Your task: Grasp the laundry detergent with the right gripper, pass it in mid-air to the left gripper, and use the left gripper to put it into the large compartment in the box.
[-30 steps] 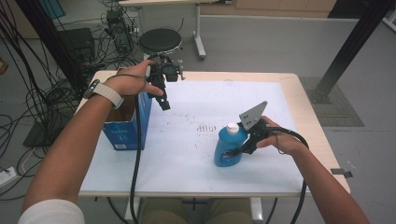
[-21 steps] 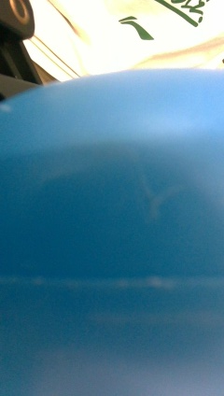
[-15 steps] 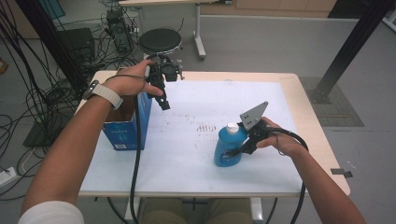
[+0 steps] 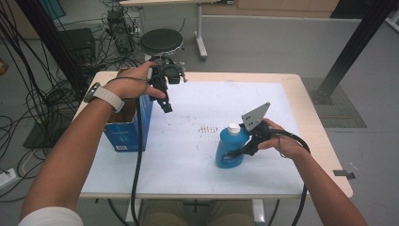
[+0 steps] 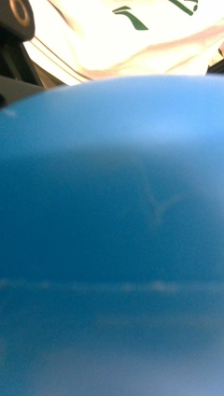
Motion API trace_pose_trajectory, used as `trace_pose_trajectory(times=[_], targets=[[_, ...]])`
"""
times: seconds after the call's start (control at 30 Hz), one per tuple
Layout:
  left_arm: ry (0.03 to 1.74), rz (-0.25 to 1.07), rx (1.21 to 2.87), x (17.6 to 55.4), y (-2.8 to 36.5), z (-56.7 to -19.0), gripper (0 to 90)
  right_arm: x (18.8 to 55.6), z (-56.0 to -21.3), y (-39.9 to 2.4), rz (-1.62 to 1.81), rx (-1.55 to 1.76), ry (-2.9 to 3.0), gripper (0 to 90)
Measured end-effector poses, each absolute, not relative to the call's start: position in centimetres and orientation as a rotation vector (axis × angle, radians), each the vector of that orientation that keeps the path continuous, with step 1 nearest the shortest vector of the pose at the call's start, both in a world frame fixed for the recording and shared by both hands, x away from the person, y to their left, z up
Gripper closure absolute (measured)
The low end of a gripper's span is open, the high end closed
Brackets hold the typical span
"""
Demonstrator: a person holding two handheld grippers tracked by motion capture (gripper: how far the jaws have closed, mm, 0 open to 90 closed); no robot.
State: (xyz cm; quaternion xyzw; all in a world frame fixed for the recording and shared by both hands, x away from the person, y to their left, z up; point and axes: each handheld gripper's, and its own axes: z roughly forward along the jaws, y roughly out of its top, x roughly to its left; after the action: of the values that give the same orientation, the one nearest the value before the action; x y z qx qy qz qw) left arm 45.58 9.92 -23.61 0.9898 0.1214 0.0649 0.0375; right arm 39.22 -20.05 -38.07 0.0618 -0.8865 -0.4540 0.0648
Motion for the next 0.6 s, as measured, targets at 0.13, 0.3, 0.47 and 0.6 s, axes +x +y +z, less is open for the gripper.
trace_pose_trajectory(times=[0.13, 0.3, 0.47, 0.6], targets=[[0.362, 0.19, 3.05, 45.1, 9.9, -23.4, 10.1, 39.2, -37.6, -20.1, -1.38, 0.159, -2.681, 43.2], [0.351, 0.184, 3.058, 44.5, 9.7, -22.7, 10.2, 39.3, -36.0, -20.1, -1.404, 0.116, -2.681, 43.2], [0.346, 0.172, 3.056, 43.8, 9.6, -21.8, 10.1, 39.3, -34.5, -19.7, -1.402, 0.07, -2.696, 43.1], [0.328, 0.178, 3.064, 43.3, 9.6, -21.0, 10.0, 39.4, -33.4, -19.3, -1.384, 0.017, -2.706, 43.1]])
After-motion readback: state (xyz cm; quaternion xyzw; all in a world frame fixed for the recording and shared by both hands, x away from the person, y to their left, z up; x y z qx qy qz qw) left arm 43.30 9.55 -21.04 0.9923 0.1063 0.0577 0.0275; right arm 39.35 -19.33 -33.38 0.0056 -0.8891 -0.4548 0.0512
